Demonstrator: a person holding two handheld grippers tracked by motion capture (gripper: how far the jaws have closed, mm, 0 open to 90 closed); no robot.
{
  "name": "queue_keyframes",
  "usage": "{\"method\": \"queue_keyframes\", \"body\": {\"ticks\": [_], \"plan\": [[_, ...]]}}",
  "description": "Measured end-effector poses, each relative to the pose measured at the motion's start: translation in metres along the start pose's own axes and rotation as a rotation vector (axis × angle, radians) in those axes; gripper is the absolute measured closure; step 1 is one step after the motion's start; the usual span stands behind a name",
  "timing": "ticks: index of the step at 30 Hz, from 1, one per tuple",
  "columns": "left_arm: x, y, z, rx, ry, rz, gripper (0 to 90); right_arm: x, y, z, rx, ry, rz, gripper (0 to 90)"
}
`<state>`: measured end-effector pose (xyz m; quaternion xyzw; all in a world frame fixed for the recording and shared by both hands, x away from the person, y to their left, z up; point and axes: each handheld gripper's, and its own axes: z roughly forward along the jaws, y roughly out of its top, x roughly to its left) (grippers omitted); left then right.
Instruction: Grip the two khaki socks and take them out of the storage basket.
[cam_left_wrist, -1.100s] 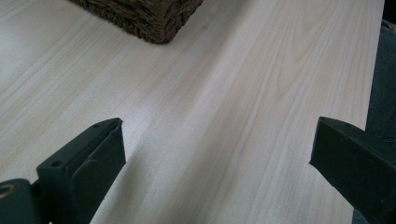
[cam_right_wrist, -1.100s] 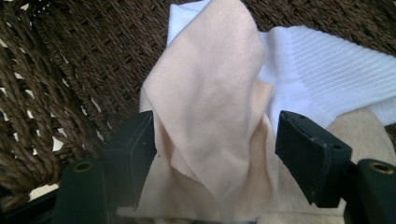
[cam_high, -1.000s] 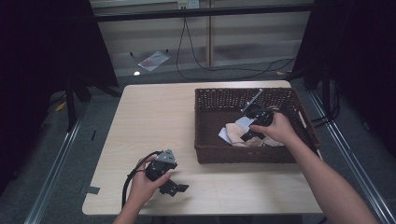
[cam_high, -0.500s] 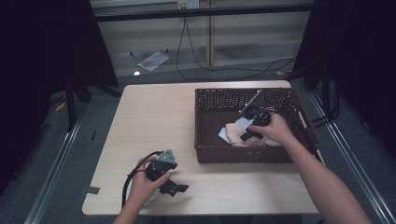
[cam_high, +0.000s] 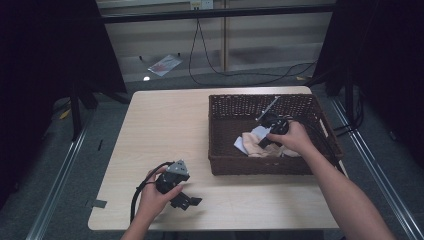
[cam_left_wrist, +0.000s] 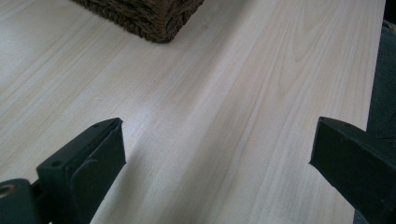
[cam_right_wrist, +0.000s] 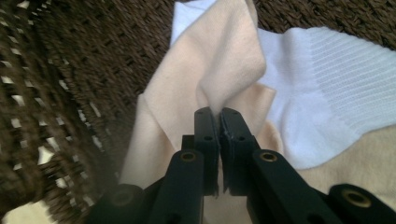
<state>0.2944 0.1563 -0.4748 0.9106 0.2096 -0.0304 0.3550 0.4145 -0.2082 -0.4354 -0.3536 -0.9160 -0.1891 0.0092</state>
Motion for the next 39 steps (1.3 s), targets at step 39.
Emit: {"method": "queue_keyframes", "body": {"ticks": [39], "plan": [[-0.001,0.000,0.002,-0.019,0.000,-0.009,2.8,0.008,-0.001,-0.129,-0.106,0.039,-0.032,89.9]]}}
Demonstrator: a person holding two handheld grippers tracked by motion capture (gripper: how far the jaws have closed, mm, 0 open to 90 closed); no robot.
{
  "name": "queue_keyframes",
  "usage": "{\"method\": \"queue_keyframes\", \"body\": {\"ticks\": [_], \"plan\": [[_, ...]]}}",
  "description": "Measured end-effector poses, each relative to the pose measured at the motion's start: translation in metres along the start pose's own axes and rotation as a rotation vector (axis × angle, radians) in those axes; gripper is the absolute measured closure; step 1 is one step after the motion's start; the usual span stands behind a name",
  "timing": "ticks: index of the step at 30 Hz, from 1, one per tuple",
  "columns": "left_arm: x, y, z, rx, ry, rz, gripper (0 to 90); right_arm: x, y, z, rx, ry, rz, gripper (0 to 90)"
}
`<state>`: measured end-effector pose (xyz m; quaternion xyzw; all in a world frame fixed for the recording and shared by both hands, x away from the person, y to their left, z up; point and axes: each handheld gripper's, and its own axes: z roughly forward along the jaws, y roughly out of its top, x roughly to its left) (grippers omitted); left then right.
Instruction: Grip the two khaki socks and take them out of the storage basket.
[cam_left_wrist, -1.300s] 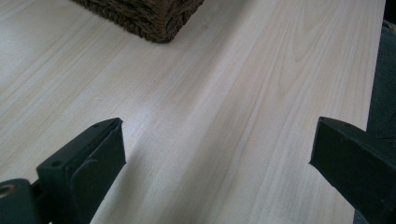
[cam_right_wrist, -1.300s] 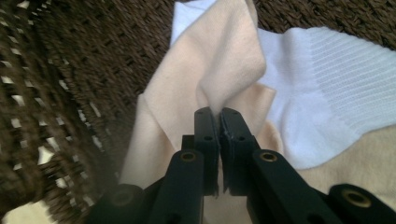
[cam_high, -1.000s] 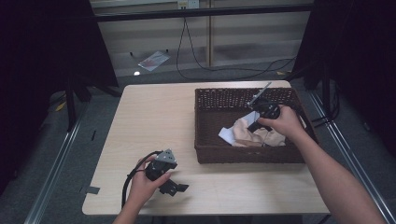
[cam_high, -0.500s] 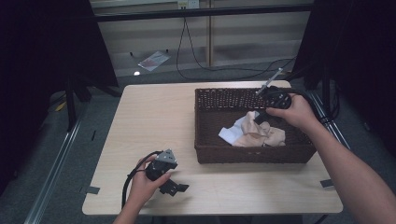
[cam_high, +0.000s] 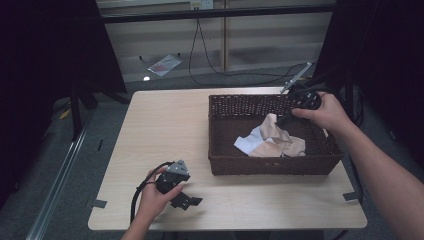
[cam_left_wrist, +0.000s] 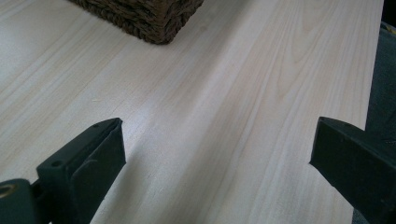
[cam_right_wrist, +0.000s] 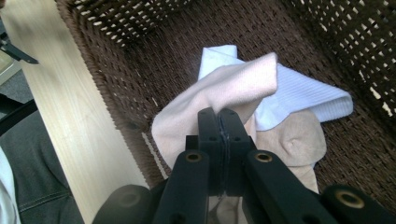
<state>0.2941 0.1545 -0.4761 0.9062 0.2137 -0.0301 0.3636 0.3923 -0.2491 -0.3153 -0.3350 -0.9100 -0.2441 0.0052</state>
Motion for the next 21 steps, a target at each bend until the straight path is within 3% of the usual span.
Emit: {"method": "queue_keyframes", "body": {"ticks": [7,21], "plan": [[0.000,0.000,-0.001,0.003,-0.002,0.001,2.8,0.009,0.005,-0.019,-0.029,0.023,-0.030,89.9],[0.000,0.000,0.000,0.000,0.001,-0.002,2.8,0.021,0.000,-0.042,-0.075,0.071,-0.077,89.9]]}}
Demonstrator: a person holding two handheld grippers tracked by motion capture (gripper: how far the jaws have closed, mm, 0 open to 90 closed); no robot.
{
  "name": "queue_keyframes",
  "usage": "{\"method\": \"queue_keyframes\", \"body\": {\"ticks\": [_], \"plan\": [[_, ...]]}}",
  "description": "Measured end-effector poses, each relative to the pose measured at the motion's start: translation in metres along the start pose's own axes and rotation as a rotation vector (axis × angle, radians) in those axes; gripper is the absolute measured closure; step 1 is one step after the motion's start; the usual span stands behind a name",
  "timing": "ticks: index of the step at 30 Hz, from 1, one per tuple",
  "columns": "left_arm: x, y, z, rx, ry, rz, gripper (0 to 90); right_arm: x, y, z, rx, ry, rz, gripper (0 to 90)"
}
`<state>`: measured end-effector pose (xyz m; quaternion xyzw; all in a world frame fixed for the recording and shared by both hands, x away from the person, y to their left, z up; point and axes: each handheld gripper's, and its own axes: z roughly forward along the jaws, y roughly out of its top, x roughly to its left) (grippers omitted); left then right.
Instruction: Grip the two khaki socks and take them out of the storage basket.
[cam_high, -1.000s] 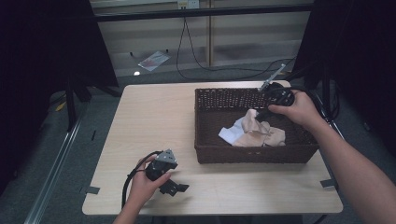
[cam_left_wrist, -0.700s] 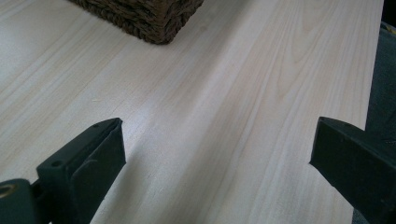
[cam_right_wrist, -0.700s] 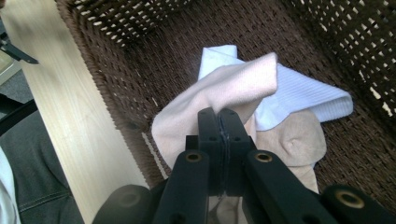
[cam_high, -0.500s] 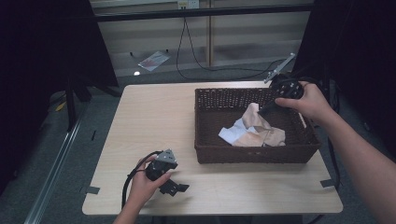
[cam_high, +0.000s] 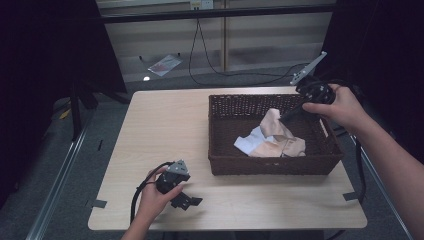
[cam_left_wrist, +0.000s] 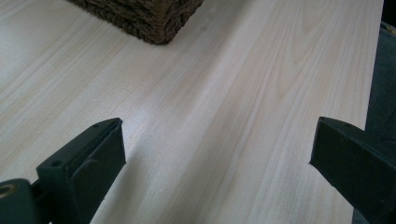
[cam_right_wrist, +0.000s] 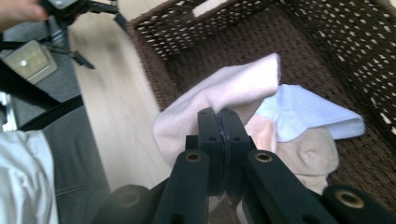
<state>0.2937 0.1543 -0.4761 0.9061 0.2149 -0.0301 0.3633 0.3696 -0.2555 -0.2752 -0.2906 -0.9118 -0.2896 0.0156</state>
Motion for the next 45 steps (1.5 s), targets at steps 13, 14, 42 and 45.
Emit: {"method": "queue_keyframes", "body": {"ticks": [13,14,42,45], "plan": [[0.000,0.001,-0.001,0.025,0.005,0.007,2.8,0.027,-0.004,-0.002,0.017,0.063,-0.101,89.8],[0.000,0.000,0.000,0.014,-0.001,0.005,2.8,0.030,-0.005,-0.001,0.021,0.072,-0.117,89.8],[-0.001,0.001,0.000,0.028,0.006,0.000,2.8,0.069,-0.019,0.057,0.106,0.165,-0.245,89.6],[-0.001,0.001,0.000,0.029,0.007,0.002,2.8,0.072,-0.020,0.069,0.141,0.157,-0.245,89.6]]}}
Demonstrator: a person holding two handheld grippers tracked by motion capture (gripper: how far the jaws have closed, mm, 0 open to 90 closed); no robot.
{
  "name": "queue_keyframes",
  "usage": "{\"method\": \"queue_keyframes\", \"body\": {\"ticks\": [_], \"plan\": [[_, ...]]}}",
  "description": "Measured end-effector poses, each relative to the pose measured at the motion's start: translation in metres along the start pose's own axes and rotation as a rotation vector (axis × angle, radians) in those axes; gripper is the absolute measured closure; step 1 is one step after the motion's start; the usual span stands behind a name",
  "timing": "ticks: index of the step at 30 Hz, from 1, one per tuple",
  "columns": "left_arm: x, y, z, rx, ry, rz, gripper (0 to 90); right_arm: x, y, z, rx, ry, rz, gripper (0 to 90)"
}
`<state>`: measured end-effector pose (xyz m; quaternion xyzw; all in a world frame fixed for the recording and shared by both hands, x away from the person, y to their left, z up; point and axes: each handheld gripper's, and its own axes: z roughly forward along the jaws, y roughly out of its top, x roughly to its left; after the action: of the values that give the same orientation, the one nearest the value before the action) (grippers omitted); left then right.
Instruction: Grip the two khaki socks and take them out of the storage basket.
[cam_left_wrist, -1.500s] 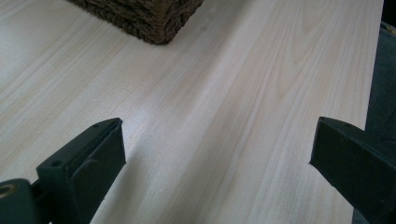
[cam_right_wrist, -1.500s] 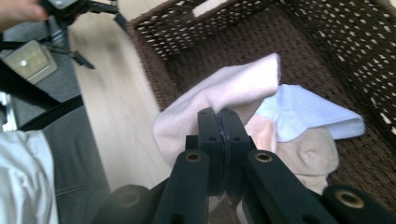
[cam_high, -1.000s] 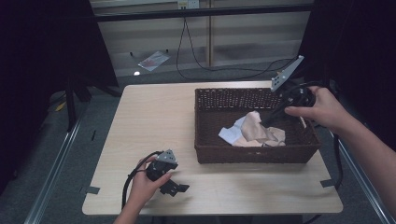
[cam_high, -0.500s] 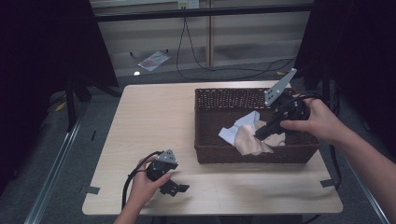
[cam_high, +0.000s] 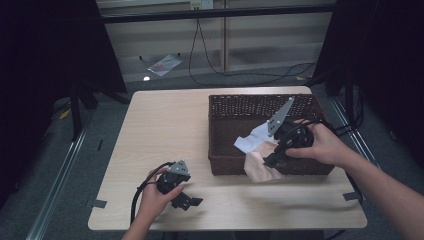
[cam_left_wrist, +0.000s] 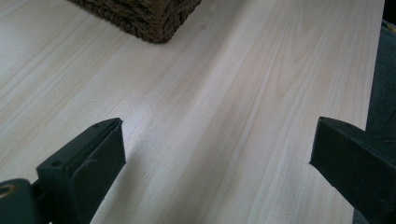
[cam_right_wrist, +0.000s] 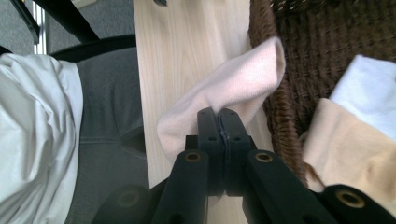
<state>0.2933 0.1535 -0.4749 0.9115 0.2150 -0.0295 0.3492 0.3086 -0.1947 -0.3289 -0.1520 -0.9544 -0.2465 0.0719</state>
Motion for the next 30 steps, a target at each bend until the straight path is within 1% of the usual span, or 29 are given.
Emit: {"method": "queue_keyframes", "body": {"ticks": [1,2,3,4,5,6,7,8,9,10,11,12,13,15,16,17,18,20,21,22,23,25,26,27,28,30], "plan": [[0.001,0.000,-0.001,0.010,0.000,0.013,2.8,-0.001,0.000,0.008,0.017,-0.007,-0.007,89.6],[0.001,0.000,-0.001,0.008,-0.001,0.012,2.8,-0.001,0.000,0.012,0.013,0.000,-0.009,89.5],[0.001,-0.001,0.000,-0.012,-0.008,0.007,2.8,-0.001,0.000,0.012,0.013,0.000,-0.009,89.5],[0.001,-0.001,0.000,-0.010,-0.007,0.006,2.8,-0.002,-0.001,0.020,0.028,-0.003,-0.006,89.3],[0.001,-0.001,0.000,-0.014,-0.006,0.003,2.8,-0.002,-0.001,0.020,0.028,-0.003,-0.006,89.3],[0.001,-0.001,0.000,-0.015,-0.005,0.004,2.8,-0.002,-0.001,0.024,0.031,-0.003,-0.010,89.3],[0.001,-0.001,0.000,-0.015,-0.006,0.003,2.8,-0.002,-0.001,0.027,0.034,0.004,-0.002,89.2],[0.001,-0.001,0.000,-0.014,-0.007,0.004,2.8,-0.002,-0.002,0.030,0.049,-0.005,-0.003,89.1],[0.000,-0.001,0.000,-0.020,-0.006,-0.003,2.8,-0.003,-0.002,0.034,0.049,-0.004,-0.010,89.0],[0.001,-0.001,-0.001,-0.016,-0.006,0.005,2.8,-0.003,-0.002,0.036,0.049,0.001,-0.002,89.0],[0.001,-0.001,-0.001,-0.015,-0.006,0.006,2.8,-0.003,-0.003,0.039,0.071,-0.015,-0.007,88.6],[0.000,-0.001,0.000,-0.018,-0.006,-0.003,2.8,-0.004,-0.003,0.041,0.074,-0.015,-0.013,87.9],[0.001,-0.001,-0.001,-0.010,-0.007,0.010,2.8,-0.004,-0.003,0.044,0.073,-0.008,-0.016,87.5],[0.000,-0.001,0.000,-0.018,-0.008,-0.003,2.8,-0.002,-0.002,0.046,0.081,-0.009,-0.012,87.3],[0.001,-0.001,-0.001,-0.014,-0.006,0.007,2.8,-0.001,-0.001,0.048,0.090,-0.005,-0.008,85.1],[0.001,-0.001,-0.001,-0.015,-0.006,0.006,2.8,-0.001,-0.001,0.048,0.090,-0.005,-0.008,85.1],[0.001,-0.001,-0.001,-0.013,-0.012,0.008,2.8,-0.001,-0.001,0.049,0.091,-0.013,-0.009,81.8],[0.001,-0.001,-0.002,-0.013,-0.007,0.010,2.8,-0.001,-0.001,0.050,0.086,-0.017,-0.015,76.6],[0.001,-0.001,-0.002,-0.011,-0.005,0.010,2.8,-0.001,-0.001,0.049,0.078,-0.020,-0.013,72.5],[0.001,-0.001,-0.002,-0.012,-0.010,0.009,2.8,-0.001,-0.001,0.045,0.065,-0.025,0.000,62.2],[0.001,-0.001,-0.001,-0.012,-0.010,0.007,2.8,-0.001,-0.001,0.045,0.065,-0.025,0.000,62.2],[0.001,-0.001,-0.001,-0.016,-0.012,-0.001,2.8,-0.001,0.000,0.039,0.053,-0.030,0.010,55.4],[0.001,-0.001,-0.001,-0.008,-0.005,0.005,2.8,-0.002,0.001,0.036,0.051,-0.034,0.010,53.5],[0.001,-0.001,0.000,-0.016,-0.005,0.009,2.8,-0.002,0.001,0.033,0.044,-0.038,0.013,50.1],[0.001,-0.001,0.001,-0.017,-0.006,0.008,2.8,-0.003,0.002,0.027,0.043,-0.048,0.028,47.3],[0.001,-0.001,0.001,-0.017,-0.009,0.008,2.8,-0.005,0.002,0.019,0.031,-0.058,0.041,44.9]]}}
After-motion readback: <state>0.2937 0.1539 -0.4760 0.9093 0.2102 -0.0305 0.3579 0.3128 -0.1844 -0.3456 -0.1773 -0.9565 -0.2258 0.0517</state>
